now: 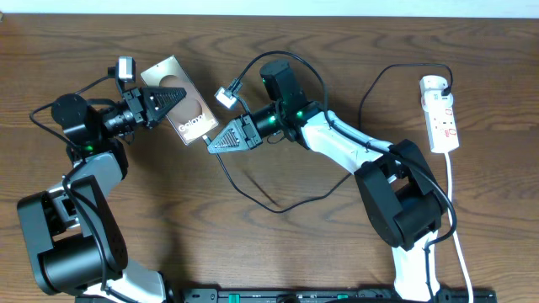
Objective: Plug charger to phone and switch on socket
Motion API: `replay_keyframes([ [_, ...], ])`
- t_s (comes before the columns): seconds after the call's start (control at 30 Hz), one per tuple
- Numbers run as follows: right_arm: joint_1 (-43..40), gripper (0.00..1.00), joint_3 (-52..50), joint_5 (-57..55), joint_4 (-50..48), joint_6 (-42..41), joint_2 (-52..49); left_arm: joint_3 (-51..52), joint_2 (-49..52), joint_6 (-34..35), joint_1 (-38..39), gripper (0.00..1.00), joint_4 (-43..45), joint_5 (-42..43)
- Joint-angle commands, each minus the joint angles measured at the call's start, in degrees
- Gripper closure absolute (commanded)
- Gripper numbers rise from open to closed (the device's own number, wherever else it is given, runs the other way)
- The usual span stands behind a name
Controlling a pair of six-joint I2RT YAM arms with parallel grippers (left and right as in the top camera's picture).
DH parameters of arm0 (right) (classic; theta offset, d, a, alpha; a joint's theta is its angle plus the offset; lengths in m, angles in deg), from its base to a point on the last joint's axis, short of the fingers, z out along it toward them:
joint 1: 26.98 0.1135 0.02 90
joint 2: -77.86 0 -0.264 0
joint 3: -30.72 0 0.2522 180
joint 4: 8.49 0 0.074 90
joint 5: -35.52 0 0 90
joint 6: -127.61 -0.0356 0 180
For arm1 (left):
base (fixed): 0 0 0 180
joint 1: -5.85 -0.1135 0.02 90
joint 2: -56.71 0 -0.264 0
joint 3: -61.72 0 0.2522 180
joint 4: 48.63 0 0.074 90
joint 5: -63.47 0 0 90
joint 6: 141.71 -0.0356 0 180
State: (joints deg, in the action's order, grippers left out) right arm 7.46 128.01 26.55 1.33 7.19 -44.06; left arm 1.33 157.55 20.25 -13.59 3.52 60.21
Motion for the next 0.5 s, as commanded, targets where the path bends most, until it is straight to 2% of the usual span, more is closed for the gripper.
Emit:
replay_keyframes([
  [0.0, 1.0, 0.99, 0.6, -0.3, -0.1, 0.2, 0.0, -0.5, -0.7, 0.8, -0.1, 0.93, 0.6, 1.1],
  [0.47, 1.0, 0.99, 0.6, -0.8, -1.0, -1.1, 0.0, -0.5, -0.7, -0.2, -0.1, 0.93, 0.6, 2.6],
])
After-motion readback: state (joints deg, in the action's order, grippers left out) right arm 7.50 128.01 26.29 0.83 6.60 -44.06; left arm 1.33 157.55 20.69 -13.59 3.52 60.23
